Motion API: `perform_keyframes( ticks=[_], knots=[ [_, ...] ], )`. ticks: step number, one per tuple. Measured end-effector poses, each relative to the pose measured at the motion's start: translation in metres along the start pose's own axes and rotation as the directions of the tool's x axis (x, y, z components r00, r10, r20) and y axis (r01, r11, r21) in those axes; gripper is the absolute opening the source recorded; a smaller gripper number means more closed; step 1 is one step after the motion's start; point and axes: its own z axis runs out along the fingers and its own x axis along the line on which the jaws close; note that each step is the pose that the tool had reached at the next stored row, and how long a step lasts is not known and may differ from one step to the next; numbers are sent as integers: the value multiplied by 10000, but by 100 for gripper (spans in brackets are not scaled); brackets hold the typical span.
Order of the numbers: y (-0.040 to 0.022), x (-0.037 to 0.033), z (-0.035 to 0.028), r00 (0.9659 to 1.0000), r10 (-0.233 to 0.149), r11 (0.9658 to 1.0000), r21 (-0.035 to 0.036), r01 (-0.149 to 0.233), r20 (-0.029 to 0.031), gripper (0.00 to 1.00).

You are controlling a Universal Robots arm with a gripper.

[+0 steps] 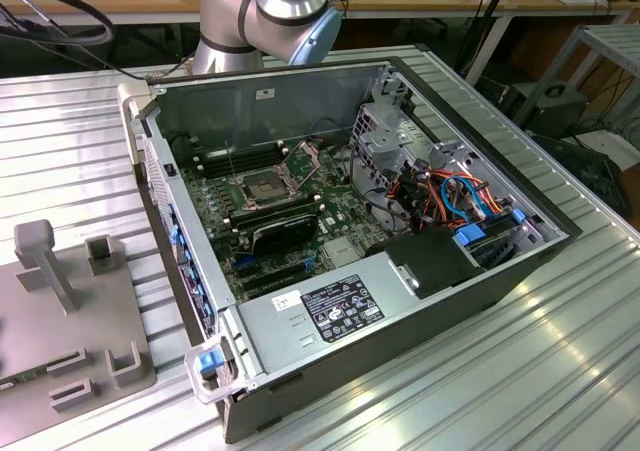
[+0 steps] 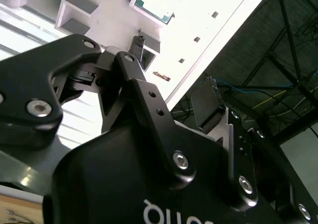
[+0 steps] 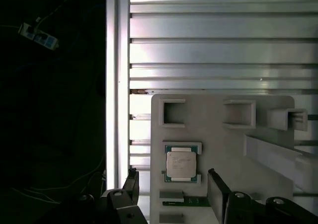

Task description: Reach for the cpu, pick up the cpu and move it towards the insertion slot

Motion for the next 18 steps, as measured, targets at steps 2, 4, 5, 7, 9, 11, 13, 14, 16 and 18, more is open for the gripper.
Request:
perform_keyframes(
  ticks=[2,4,5,7,9,11,13,14,16,18],
  knots=[
    [0,0,1,10000,0,10000,0,0,1,66],
    [0,0,1,10000,0,10000,0,0,1,66],
    [0,0,1,10000,1,10000,0,-1,1,66],
    [0,0,1,10000,0,10000,0,0,2,66],
    [0,0,1,10000,0,10000,0,0,1,66],
    [0,0,1,10000,0,10000,1,0,2,66],
    [0,-1,15,10000,0,10000,2,0,4,66],
    [-1,0,19,10000,0,10000,5,0,1,66],
    [-4,0,44,10000,1,10000,5,-1,3,66],
    [-16,-2,81,10000,-1,10000,5,1,2,66]
  ],
)
